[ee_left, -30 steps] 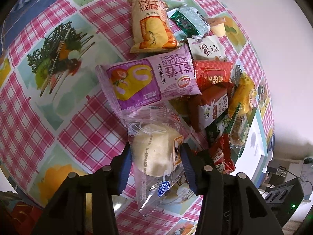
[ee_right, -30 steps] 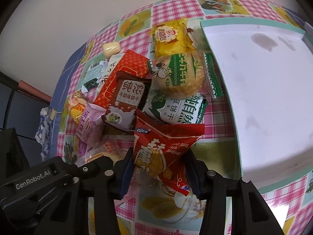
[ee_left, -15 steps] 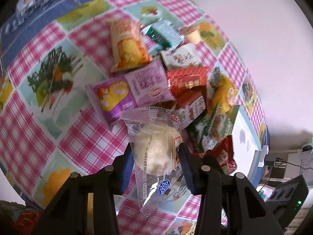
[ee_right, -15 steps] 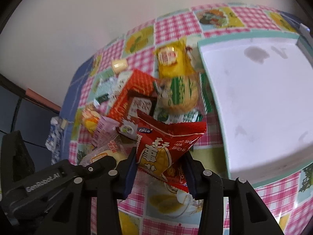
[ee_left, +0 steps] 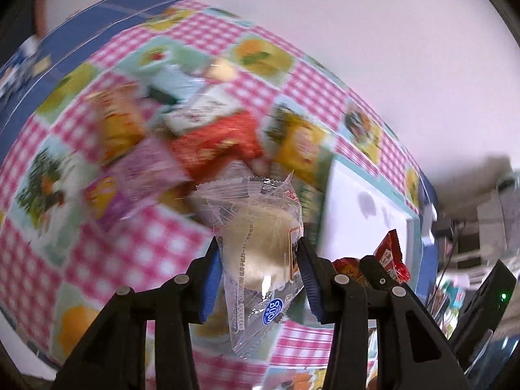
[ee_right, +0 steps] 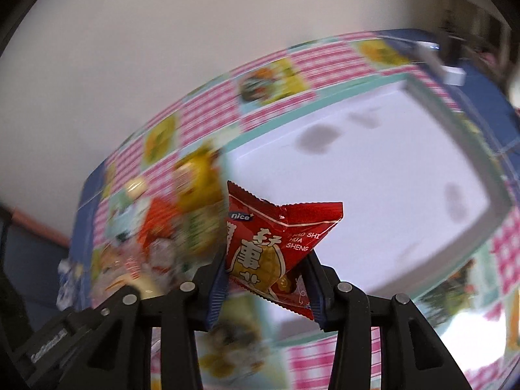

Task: Organize snacks
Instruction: 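Carry both snacks over the white tray and open both tools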

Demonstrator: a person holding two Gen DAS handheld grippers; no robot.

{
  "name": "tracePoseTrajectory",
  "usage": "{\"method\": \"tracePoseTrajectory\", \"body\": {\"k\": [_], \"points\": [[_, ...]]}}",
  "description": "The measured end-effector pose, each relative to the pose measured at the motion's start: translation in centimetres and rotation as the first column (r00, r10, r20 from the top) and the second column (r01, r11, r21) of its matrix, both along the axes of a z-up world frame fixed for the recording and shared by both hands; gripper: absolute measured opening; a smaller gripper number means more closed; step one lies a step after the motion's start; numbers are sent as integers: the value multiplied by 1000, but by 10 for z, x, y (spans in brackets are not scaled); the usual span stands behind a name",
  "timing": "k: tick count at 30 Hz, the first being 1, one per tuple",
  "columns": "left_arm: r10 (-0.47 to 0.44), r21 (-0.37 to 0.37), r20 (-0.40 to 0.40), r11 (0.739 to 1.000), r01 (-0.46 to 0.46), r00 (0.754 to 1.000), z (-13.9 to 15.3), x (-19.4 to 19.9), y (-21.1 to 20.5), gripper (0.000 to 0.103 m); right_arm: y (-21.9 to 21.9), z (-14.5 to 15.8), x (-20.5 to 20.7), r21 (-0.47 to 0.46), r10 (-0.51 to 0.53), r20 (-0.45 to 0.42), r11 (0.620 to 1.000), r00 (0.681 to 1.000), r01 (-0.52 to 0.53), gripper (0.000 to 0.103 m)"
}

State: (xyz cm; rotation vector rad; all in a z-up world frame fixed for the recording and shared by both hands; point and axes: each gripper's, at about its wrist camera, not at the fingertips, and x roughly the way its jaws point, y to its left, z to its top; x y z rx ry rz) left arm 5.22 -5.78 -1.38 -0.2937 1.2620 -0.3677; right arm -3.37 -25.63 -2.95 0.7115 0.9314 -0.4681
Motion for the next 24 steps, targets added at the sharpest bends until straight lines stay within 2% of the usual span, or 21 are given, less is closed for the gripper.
{"method": "tracePoseTrajectory", "body": {"k": [6,12,16,24], "points": [[-135,6,45,991,135,990,-1,6,-62,47,-48,-9,-15,-35,-134,-26,990,991,133,46],[-234,-7,82,972,235,969,-6,11,-119,47,-70,-13,-18,-44,-186,-25,982,982,184,46],[-279,-5,107,960,281,954,-9,15,-149,47,-85,-19,-16,-43,-214,-34,976,976,212,46],[-317,7,123,948,319,940,-16,29,-182,47,-110,-21,-6,-72,-241,-17,968,970,239,46]]}}
